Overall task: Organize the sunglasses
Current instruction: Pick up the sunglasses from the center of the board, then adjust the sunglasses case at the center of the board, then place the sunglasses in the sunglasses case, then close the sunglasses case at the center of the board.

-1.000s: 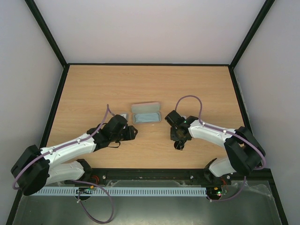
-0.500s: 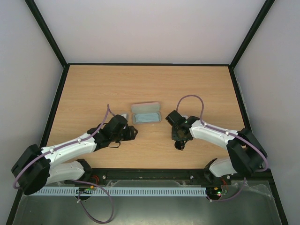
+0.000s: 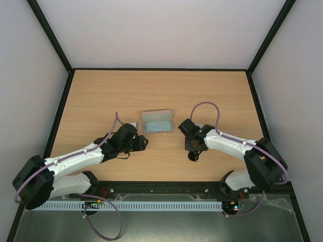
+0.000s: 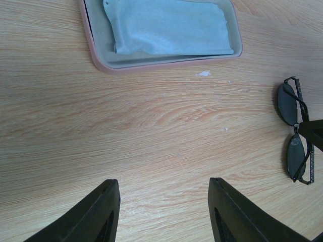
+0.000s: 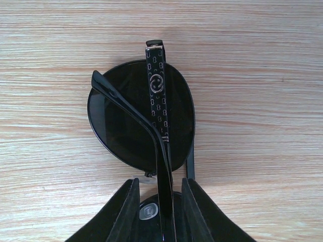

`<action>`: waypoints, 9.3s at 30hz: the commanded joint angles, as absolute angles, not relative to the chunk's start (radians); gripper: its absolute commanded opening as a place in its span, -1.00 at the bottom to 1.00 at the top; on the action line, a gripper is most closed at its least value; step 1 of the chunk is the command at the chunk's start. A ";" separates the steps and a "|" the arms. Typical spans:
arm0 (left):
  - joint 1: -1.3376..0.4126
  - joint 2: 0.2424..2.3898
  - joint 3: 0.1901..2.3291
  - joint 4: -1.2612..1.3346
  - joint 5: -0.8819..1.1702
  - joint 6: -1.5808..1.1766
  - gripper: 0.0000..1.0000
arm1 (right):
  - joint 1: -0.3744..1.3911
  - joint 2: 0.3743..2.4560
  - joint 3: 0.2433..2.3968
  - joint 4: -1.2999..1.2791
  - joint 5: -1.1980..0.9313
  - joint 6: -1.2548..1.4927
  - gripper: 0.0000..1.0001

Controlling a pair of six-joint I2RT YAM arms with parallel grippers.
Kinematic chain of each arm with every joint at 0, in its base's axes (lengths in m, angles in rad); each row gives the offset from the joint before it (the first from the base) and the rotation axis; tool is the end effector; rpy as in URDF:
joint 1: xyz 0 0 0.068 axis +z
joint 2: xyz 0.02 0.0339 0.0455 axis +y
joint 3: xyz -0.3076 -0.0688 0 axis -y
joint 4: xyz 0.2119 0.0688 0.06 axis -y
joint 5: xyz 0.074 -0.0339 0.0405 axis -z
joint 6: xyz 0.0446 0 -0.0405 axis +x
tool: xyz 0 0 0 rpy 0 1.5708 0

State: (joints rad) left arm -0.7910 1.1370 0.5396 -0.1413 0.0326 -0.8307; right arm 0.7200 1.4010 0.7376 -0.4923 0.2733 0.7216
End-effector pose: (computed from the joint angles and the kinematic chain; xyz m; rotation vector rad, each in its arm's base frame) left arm 0.1307 -0.1342 0.2432 -0.0312 2.4676 -0.8181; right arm 0.1726 0.1354 0.2264 0.0789 2.6512 0.0946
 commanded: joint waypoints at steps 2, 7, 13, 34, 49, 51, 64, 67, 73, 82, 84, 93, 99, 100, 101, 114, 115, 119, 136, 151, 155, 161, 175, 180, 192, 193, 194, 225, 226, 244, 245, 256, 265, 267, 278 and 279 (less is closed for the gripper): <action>-0.785 1.141 0.565 -0.150 0.025 -0.830 0.01 | 0.713 1.418 0.743 -0.524 0.291 0.724 -0.55; -0.785 1.144 0.564 -0.147 0.028 -0.831 0.01 | 0.710 1.437 0.737 -0.520 0.290 0.722 -0.61; -0.785 1.145 0.566 -0.149 0.026 -0.831 0.02 | 0.710 1.442 0.732 -0.519 0.292 0.724 -0.76; -0.780 1.218 0.564 -0.124 0.011 -0.837 0.03 | 0.704 1.345 0.795 -0.555 0.273 0.719 -0.97; -0.715 1.448 0.607 -0.001 0.021 -0.839 -0.18 | 0.607 1.289 0.905 -0.557 0.141 0.673 -0.97; -0.703 1.490 0.620 0.012 0.021 -0.838 -0.18 | 0.602 1.285 0.914 -0.558 0.133 0.671 -0.97; -0.630 1.643 0.715 0.027 -0.005 -0.816 -0.26 | 0.574 1.228 0.980 -0.602 0.116 0.649 -0.97; -0.606 1.663 0.737 0.025 -0.011 -0.803 -0.28 | 0.574 1.216 0.987 -0.609 0.113 0.645 -0.97; -0.576 1.722 0.805 0.029 -0.015 -0.786 -0.31 | 0.574 1.203 0.987 -0.604 0.091 0.641 -0.97; -0.548 1.822 0.929 0.022 -0.007 -0.767 -0.35 | 0.574 1.193 0.984 -0.603 0.077 0.640 -0.97; -0.548 1.842 0.960 0.008 -0.004 -0.762 -0.36 | 0.574 1.193 0.989 -0.608 0.079 0.641 -0.97; -0.548 1.807 0.933 0.003 0.007 -0.773 -0.36 | 0.574 1.214 1.027 -0.611 0.029 0.605 -0.97; -0.548 1.729 0.834 0.043 0.025 -0.800 -0.34 | 0.575 1.259 1.080 -0.596 -0.050 0.602 -0.97; -0.548 1.716 0.823 0.042 0.027 -0.802 -0.32 | 0.578 1.271 1.094 -0.593 -0.067 0.603 -0.97; -0.548 1.694 0.808 0.042 0.028 -0.803 -0.30 | 0.581 1.286 1.105 -0.590 -0.081 0.603 -0.97; -0.495 1.434 0.693 -0.010 0.093 -0.784 0.23 | 0.745 1.579 1.365 -0.630 -0.008 0.693 -0.97; -0.492 1.416 0.685 -0.012 0.097 -0.783 0.31 | 0.756 1.599 1.383 -0.629 -0.001 0.702 -0.97; -0.475 1.361 0.656 -0.021 0.109 -0.777 0.74 | 0.786 1.682 1.451 -0.633 0.044 0.743 -0.97; -0.359 1.179 0.554 -0.022 0.204 -0.774 0.98 | 0.858 2.021 1.696 -0.786 0.286 0.786 -0.97; -0.338 1.140 0.522 -0.028 0.215 -0.767 0.98 | 0.857 2.158 1.765 -0.806 0.344 0.745 -0.97; -0.337 1.141 0.524 -0.034 0.212 -0.764 0.98 | 0.857 2.180 1.773 -0.799 0.338 0.740 -0.97; -0.333 1.143 0.525 -0.039 0.210 -0.760 0.98 | 0.857 2.193 1.770 -0.777 0.320 0.735 -0.97; -0.332 1.154 0.529 -0.043 0.207 -0.756 0.98 | 0.856 2.209 1.745 -0.713 0.246 0.742 -0.97; -0.331 1.155 0.532 -0.044 0.205 -0.754 0.98 | 0.844 2.183 1.679 -0.642 0.199 0.756 -0.97; -0.330 1.164 0.532 -0.043 0.206 -0.753 0.98 | 0.830 2.170 1.605 -0.577 0.146 0.769 -0.97; -0.330 1.163 0.532 -0.044 0.205 -0.752 0.98 | 0.830 2.170 1.606 -0.579 0.146 0.770 -0.97; -0.330 1.164 0.533 -0.044 0.206 -0.752 0.98 | 0.830 2.170 1.606 -0.583 0.147 0.771 -0.97; -0.331 1.168 0.552 -0.058 0.203 -0.744 0.98 | 0.855 2.111 1.735 -0.751 0.304 0.746 -0.44; -0.332 1.167 0.553 -0.058 0.204 -0.743 0.98 | 0.859 2.103 1.744 -0.750 0.301 0.738 -0.41; -0.335 1.161 0.575 -0.103 0.212 -0.720 0.98 | 0.847 1.743 1.661 -0.721 0.200 0.641 -0.13; -0.335 1.156 0.576 -0.109 0.211 -0.718 0.98 | 0.826 1.693 1.614 -0.696 0.162 0.641 -0.13; -0.340 1.134 0.574 -0.131 0.222 -0.729 0.98 | 0.560 1.428 1.152 -0.444 -0.166 0.645 -0.56; -0.340 1.195 0.551 -0.057 0.244 -0.752 0.98 | 0.465 1.493 1.093 -0.292 -0.305 0.640 -0.92; -0.340 1.236 0.553 -0.019 0.252 -0.757 0.98 | 0.463 1.543 1.113 -0.281 -0.307 0.640 -0.92; -0.356 1.405 0.601 0.047 0.239 -0.748 0.56 | 0.460 1.678 1.159 -0.225 -0.357 0.617 -0.88; -0.358 1.421 0.606 0.052 0.240 -0.747 0.44 | 0.460 1.684 1.161 -0.222 -0.363 0.620 -0.88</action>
State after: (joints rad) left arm -0.3489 1.3777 0.5632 0.0166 0.2470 -0.7612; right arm 0.4641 1.6661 1.1236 -0.2459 -0.3180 0.6323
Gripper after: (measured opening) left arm 0.814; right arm 0.055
